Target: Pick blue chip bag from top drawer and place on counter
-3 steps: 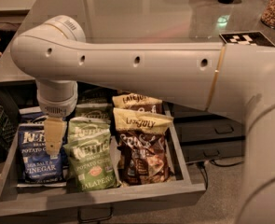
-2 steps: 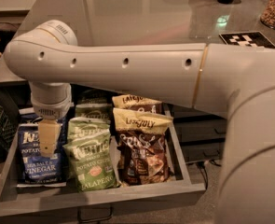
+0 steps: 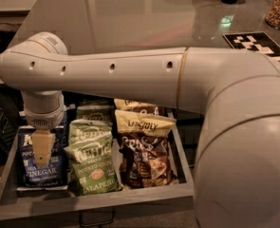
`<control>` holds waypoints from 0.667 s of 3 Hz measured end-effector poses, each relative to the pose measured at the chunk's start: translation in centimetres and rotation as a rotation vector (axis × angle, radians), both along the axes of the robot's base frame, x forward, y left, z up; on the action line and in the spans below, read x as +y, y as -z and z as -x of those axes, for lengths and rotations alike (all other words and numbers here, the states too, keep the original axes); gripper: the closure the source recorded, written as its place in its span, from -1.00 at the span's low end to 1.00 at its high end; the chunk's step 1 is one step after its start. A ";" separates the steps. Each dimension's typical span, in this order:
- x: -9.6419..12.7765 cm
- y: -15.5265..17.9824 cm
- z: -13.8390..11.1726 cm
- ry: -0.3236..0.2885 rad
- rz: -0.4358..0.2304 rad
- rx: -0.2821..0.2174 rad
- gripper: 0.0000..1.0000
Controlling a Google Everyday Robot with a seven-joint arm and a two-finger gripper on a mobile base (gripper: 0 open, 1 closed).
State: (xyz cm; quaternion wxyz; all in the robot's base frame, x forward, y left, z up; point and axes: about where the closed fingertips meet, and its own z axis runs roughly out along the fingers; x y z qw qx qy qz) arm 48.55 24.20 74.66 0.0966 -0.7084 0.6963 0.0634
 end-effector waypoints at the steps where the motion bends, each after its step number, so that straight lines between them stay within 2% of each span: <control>1: 0.8 0.9 -0.1 -0.016 0.013 0.016 -0.88; 2: 1.2 1.9 -1.1 -0.016 0.033 0.026 -0.88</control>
Offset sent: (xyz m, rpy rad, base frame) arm 0.0244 0.0165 -0.0281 -0.0528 0.0353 0.0124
